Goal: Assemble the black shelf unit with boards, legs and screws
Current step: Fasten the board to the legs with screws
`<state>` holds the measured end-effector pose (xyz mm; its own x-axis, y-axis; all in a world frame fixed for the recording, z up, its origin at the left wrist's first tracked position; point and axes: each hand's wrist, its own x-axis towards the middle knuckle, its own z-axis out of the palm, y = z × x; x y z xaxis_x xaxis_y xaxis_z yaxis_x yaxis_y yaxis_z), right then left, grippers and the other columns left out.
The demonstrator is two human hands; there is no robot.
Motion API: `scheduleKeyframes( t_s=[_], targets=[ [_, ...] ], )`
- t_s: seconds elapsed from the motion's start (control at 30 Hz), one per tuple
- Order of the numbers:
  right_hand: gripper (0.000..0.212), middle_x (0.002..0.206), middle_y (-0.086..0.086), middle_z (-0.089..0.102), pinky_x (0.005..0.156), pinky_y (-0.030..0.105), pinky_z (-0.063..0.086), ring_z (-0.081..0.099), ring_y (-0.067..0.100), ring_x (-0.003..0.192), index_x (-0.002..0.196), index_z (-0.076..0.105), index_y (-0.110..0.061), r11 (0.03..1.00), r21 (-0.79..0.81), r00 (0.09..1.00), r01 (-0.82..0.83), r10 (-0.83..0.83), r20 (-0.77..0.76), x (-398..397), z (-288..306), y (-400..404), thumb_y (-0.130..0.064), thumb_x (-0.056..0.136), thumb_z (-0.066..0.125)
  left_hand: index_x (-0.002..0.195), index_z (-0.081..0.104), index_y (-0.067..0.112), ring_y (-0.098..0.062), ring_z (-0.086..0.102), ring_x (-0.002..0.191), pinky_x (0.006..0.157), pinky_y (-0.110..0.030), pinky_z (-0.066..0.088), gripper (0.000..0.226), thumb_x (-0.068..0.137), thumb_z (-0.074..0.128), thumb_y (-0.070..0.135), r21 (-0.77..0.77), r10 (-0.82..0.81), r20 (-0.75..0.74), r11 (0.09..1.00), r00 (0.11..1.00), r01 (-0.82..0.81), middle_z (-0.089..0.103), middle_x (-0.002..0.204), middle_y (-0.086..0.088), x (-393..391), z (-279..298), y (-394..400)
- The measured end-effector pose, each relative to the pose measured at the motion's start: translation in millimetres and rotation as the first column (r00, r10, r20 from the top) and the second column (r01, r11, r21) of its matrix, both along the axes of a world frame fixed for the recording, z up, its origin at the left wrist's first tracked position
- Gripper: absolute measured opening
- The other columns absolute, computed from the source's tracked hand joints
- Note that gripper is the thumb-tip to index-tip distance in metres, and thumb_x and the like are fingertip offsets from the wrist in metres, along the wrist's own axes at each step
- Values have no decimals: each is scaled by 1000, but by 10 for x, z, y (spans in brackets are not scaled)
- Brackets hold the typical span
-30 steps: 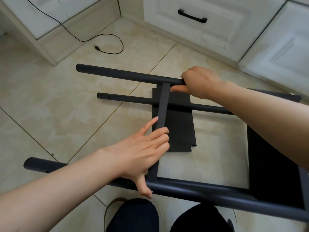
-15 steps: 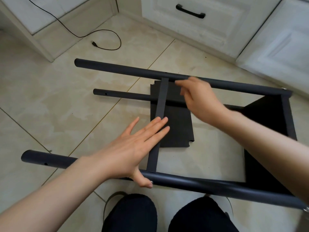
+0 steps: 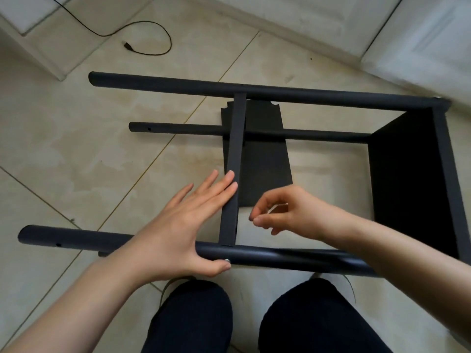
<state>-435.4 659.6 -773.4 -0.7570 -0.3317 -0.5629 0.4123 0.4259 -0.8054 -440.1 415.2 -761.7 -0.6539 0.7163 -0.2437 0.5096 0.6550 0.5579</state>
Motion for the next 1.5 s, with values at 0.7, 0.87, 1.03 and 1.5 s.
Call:
scheduleKeyframes(
  t_s=[0.7, 0.87, 1.03, 1.5],
  targets=[
    [20, 73, 4, 70, 68, 22, 56, 66, 11, 66, 73, 69, -14, 938, -328, 889, 113, 51, 454, -9, -182, -258, -7, 92, 65, 161, 9, 35, -19, 50, 135, 94, -38, 55, 115, 64, 60, 69, 31, 4, -42, 1000, 999, -3, -5, 165, 29, 75, -31, -14],
    [11, 85, 15, 64, 88, 35, 54, 62, 19, 78, 81, 63, -8, 950, -301, 914, 77, 54, 402, 9, -185, -339, 0, 89, 63, 160, 7, 40, -22, 70, 100, 63, -37, 60, 113, 63, 58, 69, -11, 4, -56, 1000, 998, -5, -7, 165, 30, 77, 10, 11],
    [10, 87, 13, 63, 83, 36, 49, 59, 18, 78, 97, 64, -3, 973, -223, 946, 51, 25, 324, 38, -99, -344, 1, 89, 58, 158, 11, 42, -15, 62, 55, 52, -33, 56, 110, 62, 54, 72, -62, 24, -78, 998, 997, -29, -8, 163, 33, 94, 80, 40],
    [42, 74, -9, 53, 56, 19, 34, 46, 1, 60, 96, 69, -10, 927, 146, 903, -346, 371, -215, 208, 62, -302, -51, 89, 61, 141, 59, 17, -17, 68, 69, 57, -33, 54, 83, 77, 55, 70, 32, 182, -308, 983, 934, -181, 71, 120, 7, 308, 80, -72]
  ],
)
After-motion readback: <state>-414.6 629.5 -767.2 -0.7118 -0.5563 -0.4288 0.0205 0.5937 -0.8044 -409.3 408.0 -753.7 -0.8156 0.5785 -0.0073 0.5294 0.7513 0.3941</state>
